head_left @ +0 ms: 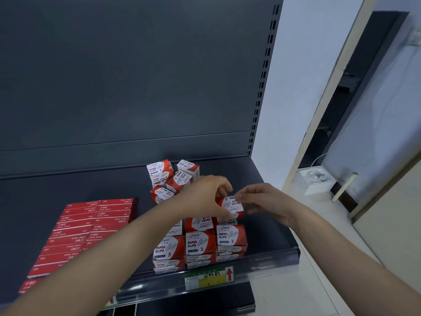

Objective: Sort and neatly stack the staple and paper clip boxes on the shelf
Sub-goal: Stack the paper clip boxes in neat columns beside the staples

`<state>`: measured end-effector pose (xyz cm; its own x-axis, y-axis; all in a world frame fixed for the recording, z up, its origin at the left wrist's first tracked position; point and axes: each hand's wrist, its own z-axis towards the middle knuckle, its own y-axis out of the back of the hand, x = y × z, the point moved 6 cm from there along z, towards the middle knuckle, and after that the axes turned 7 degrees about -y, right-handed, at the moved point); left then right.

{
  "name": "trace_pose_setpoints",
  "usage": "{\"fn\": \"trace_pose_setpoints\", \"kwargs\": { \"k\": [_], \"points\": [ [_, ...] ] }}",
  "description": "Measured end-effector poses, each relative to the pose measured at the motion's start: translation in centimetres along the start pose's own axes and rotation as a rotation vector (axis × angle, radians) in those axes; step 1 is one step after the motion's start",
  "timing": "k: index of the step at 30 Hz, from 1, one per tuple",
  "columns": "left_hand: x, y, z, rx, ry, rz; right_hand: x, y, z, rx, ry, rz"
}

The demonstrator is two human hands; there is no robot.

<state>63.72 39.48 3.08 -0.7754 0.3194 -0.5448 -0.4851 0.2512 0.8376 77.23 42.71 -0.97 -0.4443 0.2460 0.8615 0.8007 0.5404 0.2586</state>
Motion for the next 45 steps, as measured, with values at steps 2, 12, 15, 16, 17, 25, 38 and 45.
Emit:
{"fn": "trace_pose_setpoints", "kwargs": {
  "k": [2,12,15,16,17,25,38,45],
  "points": [
    [0.4,-0.9,-0.1,0.078,-0.001,0.024,-0.9,-0.6,0.1,0.009,-0.019,-0.053],
    [2.2,-0.9,-1.0,0.131,0.009,0.041,0.5,-1.7,0.5,0.067,0.054,-0.343],
    [3.5,4.4,-1.7,-0.261,0.046,-0.027,3.7,-1.1,1.5,-0.112,0.219,-0.492],
    [4.3,6.4,-2.2,-0.400,0.070,-0.013,5.0,-1.3,1.9,-0.152,0.270,-0.554],
    [5.2,8.2,-2.7,-0.499,0.111,0.019,6.2,-1.8,2.4,-0.173,0.324,-0.635],
    [12.4,9.1,-2.4,-0.220,0.320,0.257,11.3,-9.5,6.8,-0.091,0.610,-1.230],
    [12.0,10.1,-5.0,-0.378,0.238,0.154,11.5,-9.5,7.1,-0.069,0.651,-1.277],
    [10.4,8.3,-7.2,-0.088,0.293,0.144,8.8,-7.7,5.6,0.128,0.342,-1.047]
  ]
}}
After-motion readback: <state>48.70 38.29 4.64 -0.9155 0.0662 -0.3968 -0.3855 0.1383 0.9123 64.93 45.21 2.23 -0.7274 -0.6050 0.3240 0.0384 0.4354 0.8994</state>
